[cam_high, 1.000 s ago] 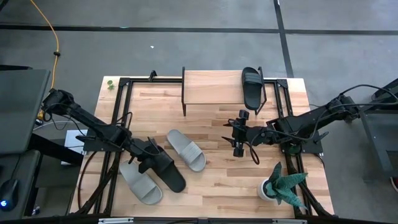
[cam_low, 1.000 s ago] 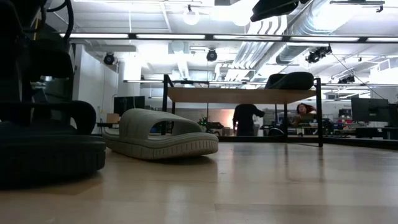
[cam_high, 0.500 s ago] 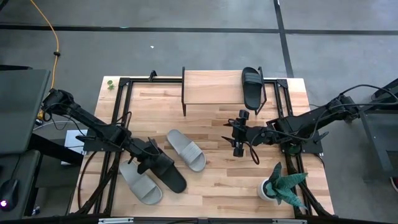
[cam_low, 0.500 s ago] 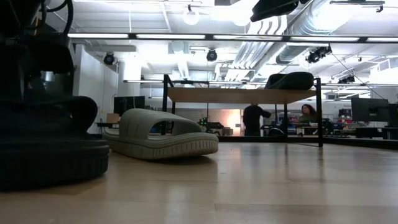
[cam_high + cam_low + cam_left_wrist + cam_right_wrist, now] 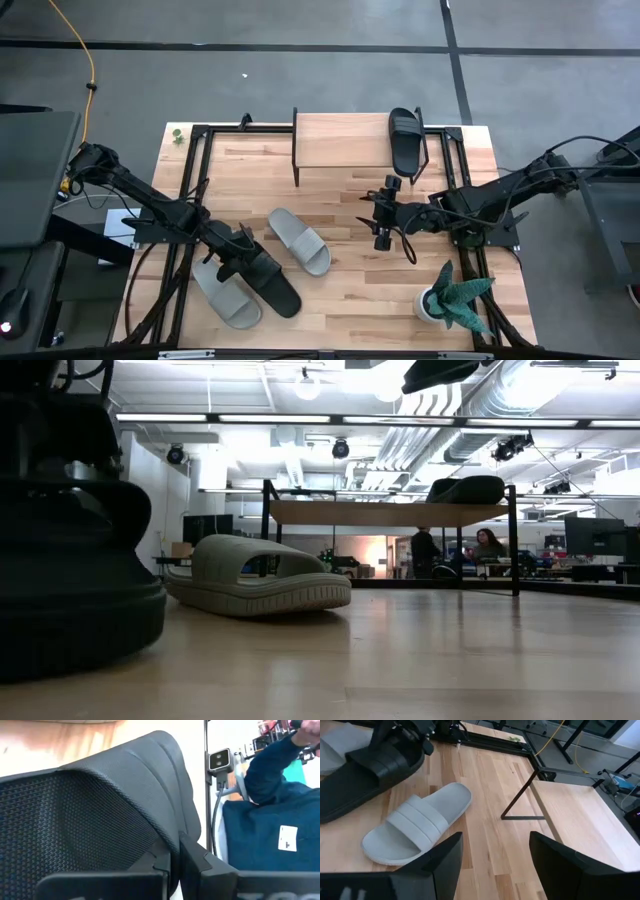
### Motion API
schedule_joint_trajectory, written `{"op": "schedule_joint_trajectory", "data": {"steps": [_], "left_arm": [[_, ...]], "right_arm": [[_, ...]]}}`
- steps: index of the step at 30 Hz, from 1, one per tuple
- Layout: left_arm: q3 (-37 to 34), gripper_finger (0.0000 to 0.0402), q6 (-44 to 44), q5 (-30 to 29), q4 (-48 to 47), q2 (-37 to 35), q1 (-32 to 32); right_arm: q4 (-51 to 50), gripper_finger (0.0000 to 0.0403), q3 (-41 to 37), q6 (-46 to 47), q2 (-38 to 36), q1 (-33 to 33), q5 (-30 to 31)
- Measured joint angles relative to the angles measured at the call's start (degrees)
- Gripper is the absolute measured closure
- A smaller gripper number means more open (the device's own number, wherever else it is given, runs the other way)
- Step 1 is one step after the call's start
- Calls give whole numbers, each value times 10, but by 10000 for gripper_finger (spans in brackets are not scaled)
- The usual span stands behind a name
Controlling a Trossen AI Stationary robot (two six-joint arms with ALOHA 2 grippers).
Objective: Pick and place slides into the shelf
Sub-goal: Put the left black slipper on the shelf
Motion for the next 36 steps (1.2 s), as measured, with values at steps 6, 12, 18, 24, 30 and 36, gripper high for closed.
{"op": "schedule_joint_trajectory", "data": {"steps": [6,12,18,24,30,36], "left_arm": [[36,399,16,9,-16,0,0],[105,400,62,6,-71,0,0],[204,400,123,-35,-183,0,0],[311,400,175,-97,-277,0,1],[398,401,210,-156,-369,-5,1],[430,401,213,-177,-415,-28,27]], "right_arm": [[0,182,0,-7,0,0,5],[25,182,0,-39,19,0,7],[65,182,0,-87,30,0,9],[47,182,0,-124,30,7,70],[49,182,0,-180,30,37,137],[61,182,0,-232,30,70,221]]}}
